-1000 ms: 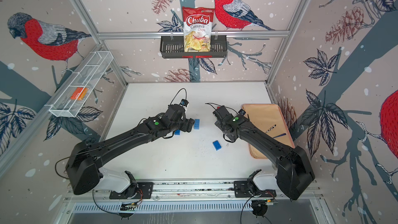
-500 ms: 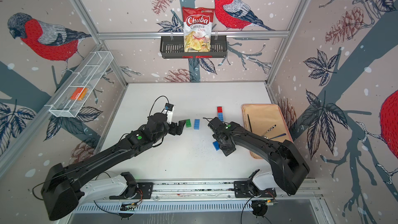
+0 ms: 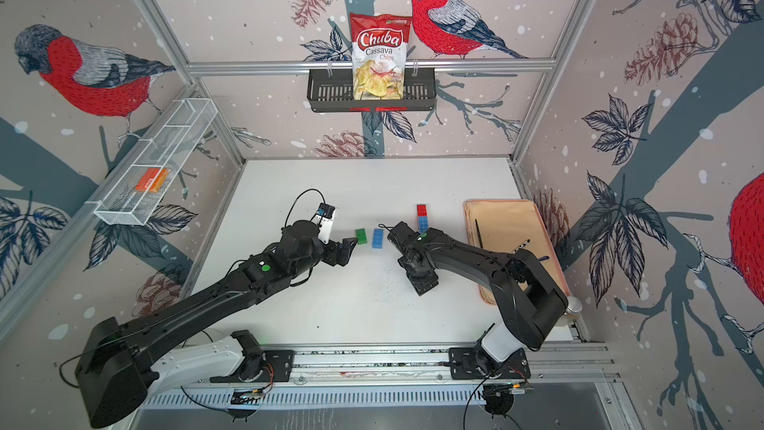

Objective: Assemble a rectangle with lego
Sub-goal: Pick up the lego brick from the center of the board.

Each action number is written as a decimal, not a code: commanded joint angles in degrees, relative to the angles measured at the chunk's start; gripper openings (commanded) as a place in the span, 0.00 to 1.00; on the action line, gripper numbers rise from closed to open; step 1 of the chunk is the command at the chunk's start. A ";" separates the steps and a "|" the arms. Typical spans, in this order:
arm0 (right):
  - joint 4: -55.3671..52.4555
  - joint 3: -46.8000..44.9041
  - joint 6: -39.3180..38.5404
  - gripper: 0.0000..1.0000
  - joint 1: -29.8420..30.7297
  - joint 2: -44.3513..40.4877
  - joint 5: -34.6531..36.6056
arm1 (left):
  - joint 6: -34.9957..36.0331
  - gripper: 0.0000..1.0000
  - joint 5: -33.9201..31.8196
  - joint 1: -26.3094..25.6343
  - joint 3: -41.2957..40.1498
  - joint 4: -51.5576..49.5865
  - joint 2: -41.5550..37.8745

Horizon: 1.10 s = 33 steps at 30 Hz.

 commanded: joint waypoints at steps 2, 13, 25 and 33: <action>0.87 0.76 0.15 0.75 -0.12 2.12 -0.50 | 0.72 0.95 -1.93 -0.65 -0.19 0.63 -0.62; 3.15 -1.50 -0.47 0.63 -0.87 3.86 -0.85 | 1.04 0.95 -3.10 -0.99 0.25 -0.17 0.45; 0.88 0.98 -4.57 0.48 -0.48 4.03 3.95 | 0.28 0.96 -5.00 -1.04 0.87 -1.06 0.87; -4.12 14.94 -26.95 0.51 1.28 10.43 14.96 | -6.92 0.96 9.93 10.75 5.09 -8.10 3.64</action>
